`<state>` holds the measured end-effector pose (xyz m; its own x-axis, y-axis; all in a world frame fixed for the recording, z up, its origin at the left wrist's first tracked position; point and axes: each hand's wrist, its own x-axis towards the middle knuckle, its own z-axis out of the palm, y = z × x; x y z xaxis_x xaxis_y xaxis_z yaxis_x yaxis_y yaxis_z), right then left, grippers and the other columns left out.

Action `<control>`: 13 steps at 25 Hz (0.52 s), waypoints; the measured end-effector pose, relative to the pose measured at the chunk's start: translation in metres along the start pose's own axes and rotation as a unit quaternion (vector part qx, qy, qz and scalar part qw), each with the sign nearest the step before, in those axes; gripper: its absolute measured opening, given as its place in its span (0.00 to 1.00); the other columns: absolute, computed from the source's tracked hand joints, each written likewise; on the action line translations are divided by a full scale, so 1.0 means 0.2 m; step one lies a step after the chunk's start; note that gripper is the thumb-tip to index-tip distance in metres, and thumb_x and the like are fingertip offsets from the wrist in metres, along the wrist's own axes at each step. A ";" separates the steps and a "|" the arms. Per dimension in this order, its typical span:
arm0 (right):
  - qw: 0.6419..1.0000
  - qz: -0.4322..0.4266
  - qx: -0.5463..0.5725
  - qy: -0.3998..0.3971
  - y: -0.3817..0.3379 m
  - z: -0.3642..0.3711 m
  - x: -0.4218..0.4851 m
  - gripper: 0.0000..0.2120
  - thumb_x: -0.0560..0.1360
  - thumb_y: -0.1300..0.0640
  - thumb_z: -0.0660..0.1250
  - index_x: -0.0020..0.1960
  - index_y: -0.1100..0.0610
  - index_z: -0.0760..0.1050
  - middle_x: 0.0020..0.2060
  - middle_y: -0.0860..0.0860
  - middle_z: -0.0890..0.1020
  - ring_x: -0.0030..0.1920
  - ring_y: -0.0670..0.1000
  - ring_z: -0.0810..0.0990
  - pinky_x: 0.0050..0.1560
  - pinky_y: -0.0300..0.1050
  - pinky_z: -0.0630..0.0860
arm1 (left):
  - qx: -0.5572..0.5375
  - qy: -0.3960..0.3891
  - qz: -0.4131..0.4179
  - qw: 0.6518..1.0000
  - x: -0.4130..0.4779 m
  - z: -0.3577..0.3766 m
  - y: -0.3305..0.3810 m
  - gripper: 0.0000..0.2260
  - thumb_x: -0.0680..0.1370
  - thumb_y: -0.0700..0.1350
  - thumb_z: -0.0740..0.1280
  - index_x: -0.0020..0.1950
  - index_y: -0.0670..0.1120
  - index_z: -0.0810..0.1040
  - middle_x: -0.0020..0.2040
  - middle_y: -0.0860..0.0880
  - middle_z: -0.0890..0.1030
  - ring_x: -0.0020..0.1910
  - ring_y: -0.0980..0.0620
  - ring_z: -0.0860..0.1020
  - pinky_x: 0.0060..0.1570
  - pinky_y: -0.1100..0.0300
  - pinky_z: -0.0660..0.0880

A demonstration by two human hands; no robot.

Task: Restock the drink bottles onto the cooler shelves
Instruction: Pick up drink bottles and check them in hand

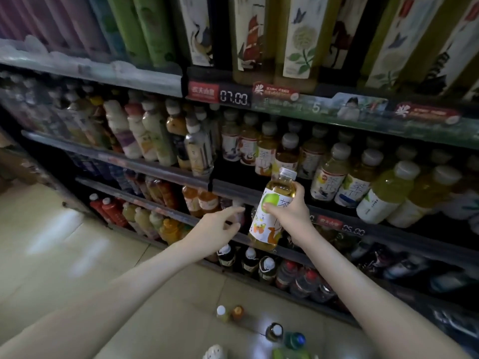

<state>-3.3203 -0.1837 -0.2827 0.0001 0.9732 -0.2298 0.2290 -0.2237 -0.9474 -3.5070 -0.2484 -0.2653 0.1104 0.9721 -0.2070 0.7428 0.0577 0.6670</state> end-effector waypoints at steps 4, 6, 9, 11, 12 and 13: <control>0.996 0.020 -0.002 0.090 -0.01 0.06 0.05 0.37 0.69 0.59 0.74 0.71 0.48 0.57 0.46 0.41 0.76 0.43 0.37 0.75 0.37 0.34 0.70 | 0.031 -0.062 0.062 0.996 0.27 -0.09 -0.03 0.18 0.80 0.49 0.62 0.70 0.53 0.68 0.59 0.50 0.78 0.52 0.54 0.79 0.49 0.64 0.74; 0.992 0.019 -0.001 0.125 -0.04 0.10 0.08 0.37 0.69 0.59 0.75 0.71 0.48 0.57 0.46 0.40 0.75 0.43 0.37 0.74 0.37 0.33 0.70 | 0.040 -0.091 0.093 0.991 0.36 -0.08 -0.03 0.21 0.78 0.51 0.65 0.70 0.53 0.67 0.59 0.51 0.78 0.51 0.57 0.77 0.48 0.66 0.72; 0.987 0.018 0.016 0.157 -0.09 0.20 0.12 0.37 0.69 0.57 0.76 0.69 0.47 0.57 0.46 0.39 0.74 0.44 0.37 0.74 0.40 0.34 0.72 | 0.040 -0.078 0.121 0.989 0.45 -0.05 -0.05 0.28 0.74 0.52 0.68 0.72 0.49 0.62 0.61 0.48 0.75 0.58 0.49 0.75 0.49 0.60 0.71; 0.986 0.002 0.039 0.161 -0.12 0.29 0.13 0.38 0.67 0.57 0.77 0.67 0.45 0.58 0.48 0.39 0.74 0.46 0.38 0.75 0.44 0.37 0.74 | 0.016 -0.054 0.116 0.992 0.49 -0.04 -0.07 0.33 0.72 0.50 0.70 0.73 0.47 0.59 0.62 0.45 0.73 0.61 0.45 0.72 0.52 0.54 0.72; 0.987 -0.014 0.049 0.155 -0.13 0.33 0.13 0.38 0.67 0.59 0.77 0.67 0.45 0.58 0.50 0.39 0.74 0.48 0.37 0.76 0.46 0.36 0.74 | -0.001 -0.041 0.115 0.993 0.50 -0.06 -0.08 0.34 0.71 0.50 0.71 0.72 0.46 0.59 0.62 0.45 0.73 0.61 0.44 0.72 0.52 0.53 0.72; 0.988 -0.029 0.051 0.144 -0.13 0.36 0.15 0.38 0.67 0.60 0.77 0.67 0.44 0.58 0.51 0.39 0.74 0.49 0.37 0.76 0.48 0.35 0.74 | -0.015 -0.031 0.106 0.994 0.53 -0.08 -0.09 0.32 0.70 0.49 0.72 0.69 0.46 0.61 0.60 0.45 0.74 0.59 0.44 0.74 0.50 0.52 0.72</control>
<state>-3.3963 -0.1534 -0.2815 0.2694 0.9562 -0.1148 0.1381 -0.1563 -0.9780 -3.5187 -0.1438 -0.2879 0.3036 0.9473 -0.1022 0.6786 -0.1397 0.7211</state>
